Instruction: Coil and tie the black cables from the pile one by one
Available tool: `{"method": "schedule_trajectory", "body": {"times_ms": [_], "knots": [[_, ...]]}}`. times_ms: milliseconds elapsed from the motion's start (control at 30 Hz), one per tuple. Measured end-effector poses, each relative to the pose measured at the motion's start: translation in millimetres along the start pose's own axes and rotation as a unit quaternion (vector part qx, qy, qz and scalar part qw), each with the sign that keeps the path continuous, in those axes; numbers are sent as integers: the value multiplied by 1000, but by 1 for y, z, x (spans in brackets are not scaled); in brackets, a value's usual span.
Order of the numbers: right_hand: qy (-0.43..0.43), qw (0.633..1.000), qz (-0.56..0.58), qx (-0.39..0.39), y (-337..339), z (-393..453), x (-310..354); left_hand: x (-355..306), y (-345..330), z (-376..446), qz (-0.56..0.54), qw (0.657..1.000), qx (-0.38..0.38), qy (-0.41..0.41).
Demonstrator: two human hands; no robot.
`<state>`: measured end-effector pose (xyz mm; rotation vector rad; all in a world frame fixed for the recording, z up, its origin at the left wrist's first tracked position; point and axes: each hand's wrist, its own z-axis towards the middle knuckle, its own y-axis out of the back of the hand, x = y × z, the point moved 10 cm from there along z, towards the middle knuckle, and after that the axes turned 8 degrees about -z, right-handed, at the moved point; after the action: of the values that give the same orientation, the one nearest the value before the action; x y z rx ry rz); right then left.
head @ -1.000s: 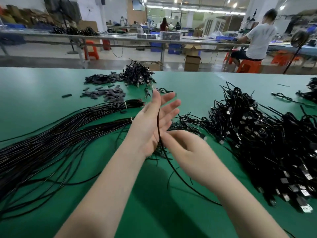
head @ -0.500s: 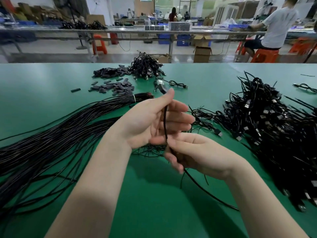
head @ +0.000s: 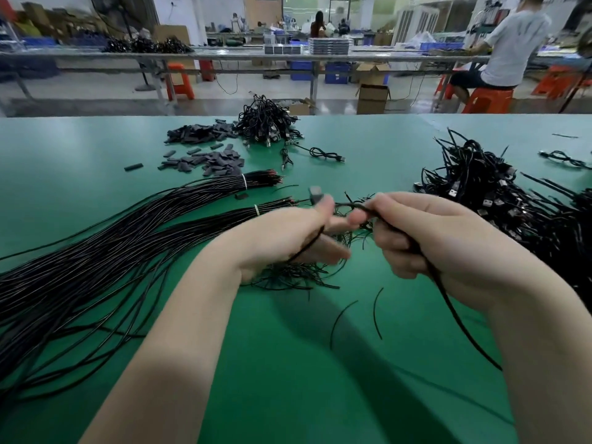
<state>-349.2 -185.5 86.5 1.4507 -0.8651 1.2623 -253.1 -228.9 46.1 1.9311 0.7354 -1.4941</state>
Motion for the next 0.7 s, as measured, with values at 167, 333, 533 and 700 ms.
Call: {"method": "schedule_trajectory", "body": {"times_ms": [167,333,533,700], "knots": [[-4,988,28,152,-60,7,-18,-40,13,-7,-338,933,-22,-120],[-152,970,-139,127,-38,15,-88,-54,-9,-31,-256,957,78,-114],[-38,995,38,-88,33,9,-29,-11,-7,-17,3,1000,-2,27],[67,989,54,117,-41,5,2,-37,8,-11,-325,938,-75,-90]]}}
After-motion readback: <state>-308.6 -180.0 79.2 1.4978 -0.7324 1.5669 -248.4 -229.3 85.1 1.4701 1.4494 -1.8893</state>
